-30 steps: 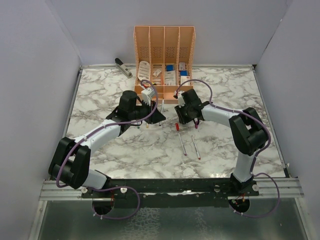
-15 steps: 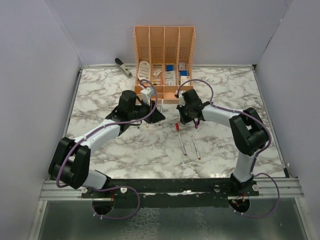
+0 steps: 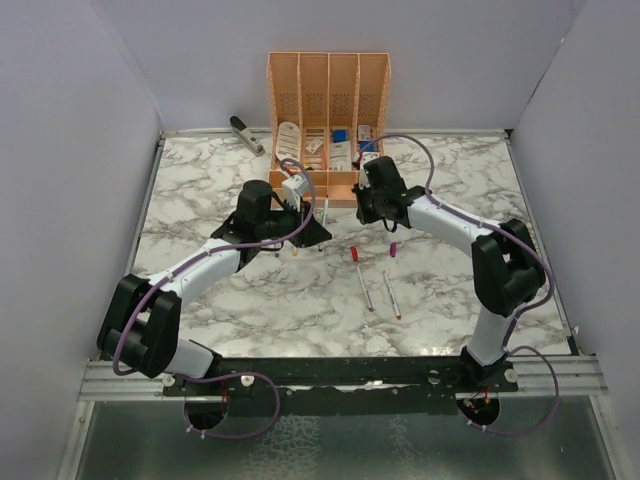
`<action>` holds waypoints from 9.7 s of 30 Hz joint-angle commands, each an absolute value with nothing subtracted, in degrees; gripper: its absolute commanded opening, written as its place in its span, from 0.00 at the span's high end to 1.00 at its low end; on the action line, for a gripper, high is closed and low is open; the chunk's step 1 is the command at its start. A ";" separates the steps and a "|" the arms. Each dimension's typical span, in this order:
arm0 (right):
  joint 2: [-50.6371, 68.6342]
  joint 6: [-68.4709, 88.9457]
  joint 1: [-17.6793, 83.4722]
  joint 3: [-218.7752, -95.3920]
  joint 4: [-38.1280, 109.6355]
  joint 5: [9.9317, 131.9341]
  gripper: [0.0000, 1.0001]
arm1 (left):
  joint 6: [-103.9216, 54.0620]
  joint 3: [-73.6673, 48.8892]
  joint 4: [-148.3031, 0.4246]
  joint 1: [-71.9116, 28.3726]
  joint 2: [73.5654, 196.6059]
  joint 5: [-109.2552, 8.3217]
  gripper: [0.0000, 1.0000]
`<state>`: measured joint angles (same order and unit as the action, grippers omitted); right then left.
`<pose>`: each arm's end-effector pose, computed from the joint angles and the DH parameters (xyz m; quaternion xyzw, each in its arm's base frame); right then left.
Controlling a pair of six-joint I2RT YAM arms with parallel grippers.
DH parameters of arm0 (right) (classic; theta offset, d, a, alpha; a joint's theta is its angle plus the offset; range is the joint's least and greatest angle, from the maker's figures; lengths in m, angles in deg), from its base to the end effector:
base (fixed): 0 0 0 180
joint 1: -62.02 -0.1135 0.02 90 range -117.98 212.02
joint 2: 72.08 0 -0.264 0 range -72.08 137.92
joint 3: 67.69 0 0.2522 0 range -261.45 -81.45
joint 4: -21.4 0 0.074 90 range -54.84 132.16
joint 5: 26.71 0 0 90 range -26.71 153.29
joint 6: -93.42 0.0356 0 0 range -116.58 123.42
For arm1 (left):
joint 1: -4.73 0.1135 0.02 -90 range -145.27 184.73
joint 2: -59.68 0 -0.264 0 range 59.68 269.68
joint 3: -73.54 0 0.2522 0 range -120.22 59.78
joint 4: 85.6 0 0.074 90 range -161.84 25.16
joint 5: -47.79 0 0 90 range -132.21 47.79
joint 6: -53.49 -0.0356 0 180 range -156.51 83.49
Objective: Insert the pens into the pen caps
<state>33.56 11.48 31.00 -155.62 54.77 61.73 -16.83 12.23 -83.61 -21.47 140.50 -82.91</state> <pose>0.3435 0.2054 0.2057 -0.1832 0.9248 0.0993 0.3182 0.2675 -0.1575 0.2529 0.2395 0.7626 -0.4704 0.3739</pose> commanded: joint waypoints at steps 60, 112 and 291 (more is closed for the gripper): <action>-2.34 35.42 30.82 -124.47 -7.12 72.27 0.99 | -7.11 6.81 -102.88 -29.37 144.02 -90.31 1.00; -3.56 34.87 30.73 -123.48 0.00 75.68 0.99 | -7.82 6.95 -102.86 -29.35 143.41 -86.22 1.00; 19.17 26.16 13.07 -132.28 54.89 49.93 0.60 | -10.37 -6.22 -59.43 -21.11 149.11 -52.06 0.69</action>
